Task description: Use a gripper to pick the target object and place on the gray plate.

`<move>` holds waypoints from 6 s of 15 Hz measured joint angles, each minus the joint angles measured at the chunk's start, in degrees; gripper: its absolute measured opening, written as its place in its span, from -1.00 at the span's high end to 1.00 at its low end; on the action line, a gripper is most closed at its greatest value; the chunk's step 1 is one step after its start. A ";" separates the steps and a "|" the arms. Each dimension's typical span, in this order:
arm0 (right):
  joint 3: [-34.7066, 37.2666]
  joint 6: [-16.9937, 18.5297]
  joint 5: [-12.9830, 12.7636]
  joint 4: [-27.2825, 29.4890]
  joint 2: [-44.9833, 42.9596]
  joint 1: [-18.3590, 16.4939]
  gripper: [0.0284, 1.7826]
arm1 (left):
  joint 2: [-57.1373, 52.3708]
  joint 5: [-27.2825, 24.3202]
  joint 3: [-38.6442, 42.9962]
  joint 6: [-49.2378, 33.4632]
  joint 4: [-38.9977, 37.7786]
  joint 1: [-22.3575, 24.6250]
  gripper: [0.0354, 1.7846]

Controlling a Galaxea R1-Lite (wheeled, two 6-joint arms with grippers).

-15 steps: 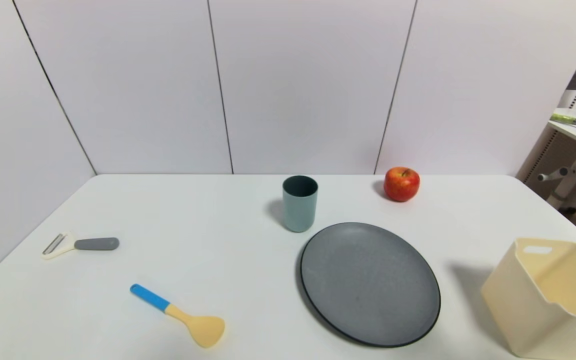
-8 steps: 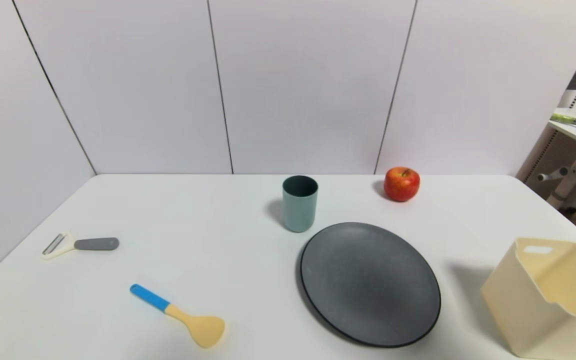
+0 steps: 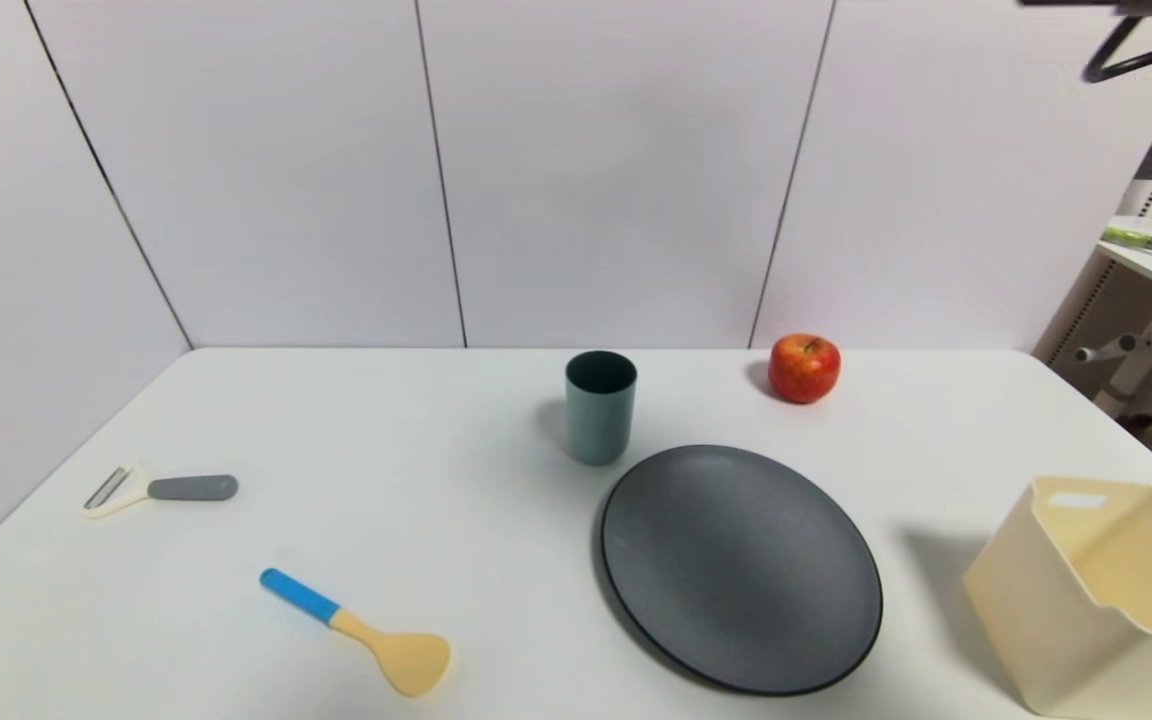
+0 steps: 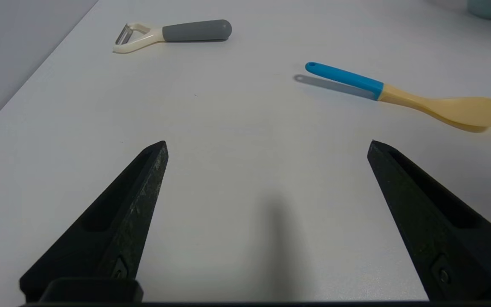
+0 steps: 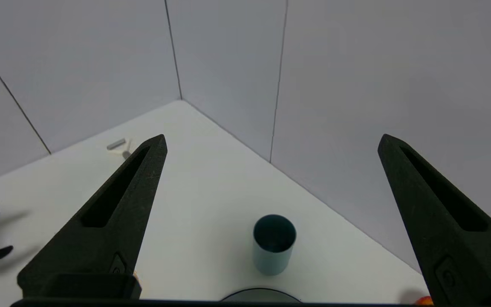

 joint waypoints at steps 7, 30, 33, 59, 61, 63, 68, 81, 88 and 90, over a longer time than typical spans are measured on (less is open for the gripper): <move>-0.20 -5.97 -0.50 0.57 17.15 0.33 -0.92 | 0.00 0.00 0.00 -0.01 0.02 0.00 -0.89; 1.87 -14.06 -1.05 -0.65 32.91 -1.88 -0.92 | 0.00 0.02 -0.02 -0.01 0.02 0.00 -0.89; 1.82 -14.21 -1.02 -0.85 33.94 -2.65 -0.92 | 0.00 0.00 -0.02 -0.01 0.02 0.00 -0.89; 1.40 -9.40 -0.72 -0.48 27.73 -3.28 -0.21 | 0.00 0.02 0.00 -0.01 0.02 0.00 -0.89; 4.29 -5.81 -0.59 0.79 21.81 -3.62 -0.21 | 0.00 0.02 0.00 -0.04 0.02 0.00 -0.89; 10.61 -4.22 -0.44 1.76 15.14 -4.00 -0.21 | 0.00 0.00 0.00 -0.01 0.02 0.00 -0.89; 32.80 -2.76 -0.39 -1.11 1.16 -4.91 -0.21 | 0.00 0.00 0.00 -0.01 0.02 0.00 -0.89; 49.69 -1.55 0.90 -19.96 0.44 -8.94 -0.51 | 0.00 0.00 -0.02 -0.01 0.00 0.00 -0.89; 43.89 2.65 1.07 -17.52 -3.58 -9.11 -0.75 | 0.00 -0.02 0.00 0.00 0.02 0.00 -0.89; 37.73 3.84 1.29 -12.26 -6.28 -9.07 -0.79 | 0.00 0.00 0.00 -0.01 0.02 0.00 -0.89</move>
